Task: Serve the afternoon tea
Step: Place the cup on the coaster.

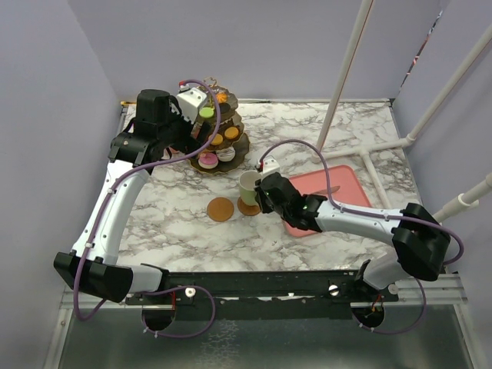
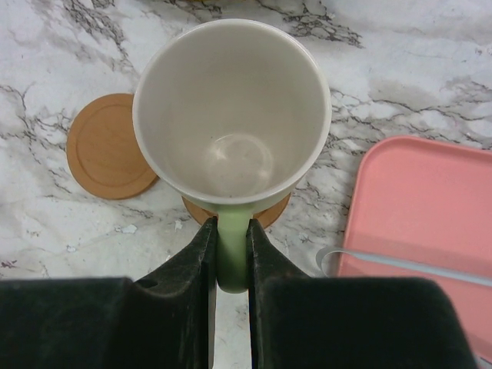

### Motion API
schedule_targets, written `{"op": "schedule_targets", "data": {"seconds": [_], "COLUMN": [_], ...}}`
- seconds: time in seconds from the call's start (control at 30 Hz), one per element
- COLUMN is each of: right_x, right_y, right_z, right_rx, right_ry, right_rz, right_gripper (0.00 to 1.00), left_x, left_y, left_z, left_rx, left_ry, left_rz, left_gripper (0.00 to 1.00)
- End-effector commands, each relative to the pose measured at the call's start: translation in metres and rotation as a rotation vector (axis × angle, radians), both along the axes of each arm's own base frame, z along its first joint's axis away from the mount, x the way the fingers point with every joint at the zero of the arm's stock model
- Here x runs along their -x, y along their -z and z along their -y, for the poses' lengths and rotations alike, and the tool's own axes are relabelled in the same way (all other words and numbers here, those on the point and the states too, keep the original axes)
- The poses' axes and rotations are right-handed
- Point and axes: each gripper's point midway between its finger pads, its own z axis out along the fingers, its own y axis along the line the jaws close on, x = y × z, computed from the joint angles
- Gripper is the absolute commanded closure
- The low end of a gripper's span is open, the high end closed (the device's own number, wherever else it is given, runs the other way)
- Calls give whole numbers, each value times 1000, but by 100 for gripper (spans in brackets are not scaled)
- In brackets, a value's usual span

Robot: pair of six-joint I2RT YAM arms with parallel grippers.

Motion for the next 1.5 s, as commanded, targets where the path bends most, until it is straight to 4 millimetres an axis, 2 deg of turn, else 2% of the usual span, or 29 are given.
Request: {"op": "schedule_targets", "data": {"seconds": [0.0, 0.2, 0.53, 0.63, 0.8, 0.93, 1.17, 1.4, 1.47], "right_x": [0, 9, 13, 17, 25, 30, 29, 22, 21], "right_y": [-14, 3, 37, 44, 52, 54, 50, 20, 17], "right_z": [-12, -14, 8, 19, 27, 29, 45, 30, 27], "right_rx": [-85, -45, 56, 84, 94, 115, 162, 100, 120], "right_ry": [11, -1, 55, 78, 76, 69, 128, 113, 103], "right_rz": [47, 43, 42, 44, 39, 43, 53, 84, 82], "right_gripper": [99, 99, 99, 86, 78, 74, 73, 73, 72], "left_x": [-4, -5, -4, -5, -7, -8, -14, -18, -17], "left_y": [-14, -13, -16, -17, -17, -21, -29, -30, -30], "left_z": [-4, -3, -4, -4, -3, -3, -2, -1, -2], "left_rx": [2, 5, -1, -2, 2, 7, 21, 29, 26], "left_ry": [-22, -21, -21, -22, -20, -22, -39, -44, -45], "left_rz": [36, 32, 42, 43, 40, 46, 55, 56, 55], "left_gripper": [1, 1, 1, 1, 1, 1, 1, 1, 1]}}
